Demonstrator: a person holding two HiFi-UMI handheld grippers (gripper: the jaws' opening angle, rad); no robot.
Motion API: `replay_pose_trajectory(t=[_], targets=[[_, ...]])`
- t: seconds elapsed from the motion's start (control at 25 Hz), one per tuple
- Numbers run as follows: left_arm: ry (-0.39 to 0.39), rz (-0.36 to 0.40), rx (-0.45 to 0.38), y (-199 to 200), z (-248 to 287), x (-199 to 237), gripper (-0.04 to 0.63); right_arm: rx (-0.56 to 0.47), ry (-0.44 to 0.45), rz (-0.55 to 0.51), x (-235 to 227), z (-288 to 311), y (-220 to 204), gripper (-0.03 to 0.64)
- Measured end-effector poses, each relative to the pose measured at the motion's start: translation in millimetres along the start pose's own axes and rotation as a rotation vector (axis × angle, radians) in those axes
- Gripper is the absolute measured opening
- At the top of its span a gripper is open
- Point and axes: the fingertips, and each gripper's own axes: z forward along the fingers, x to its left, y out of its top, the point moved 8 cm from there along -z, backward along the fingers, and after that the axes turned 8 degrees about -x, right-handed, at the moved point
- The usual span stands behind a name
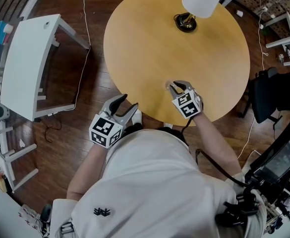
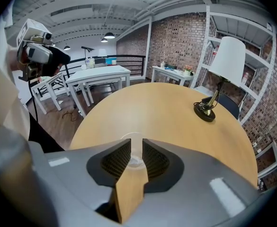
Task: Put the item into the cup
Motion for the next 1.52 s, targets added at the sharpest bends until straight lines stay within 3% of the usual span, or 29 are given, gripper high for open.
replay_pose_trajectory(t=[0.24,0.48,0.72,0.92,1.24,1.52], targets=[[-0.028,0.003,0.002,-0.7,8.4,-1.7,0.181,-0.024,-0.027,0.012,-4.4,-12.0,4.1,0.078],[-0.13,0.012,-0.001,-9.3,1.8,1.1,0.181,-0.048,-0.116,0.072,16.9,-51.8,10.3,0.078],[-0.217,0.042,0.021,-26.2,-2.0,0.2,0.181,-0.102,-0.215,0.206,47.3,-112.7,1.6,0.08],[-0.203,0.091,0.026,-29.8,-6.4,-1.0,0.181,-0.149,-0.237,0.226,71.5,-154.2,-7.7,0.083],[-0.149,0.133,-0.032,-36.6,-34.0,-105.7,0.181,-0.31,-0.225,0.211,100.2,-258.5,-43.7,0.089],[-0.069,0.073,-0.07,-85.9,-61.5,-235.3,0.181,-0.386,-0.156,0.204,141.5,-356.8,-124.4,0.115]])
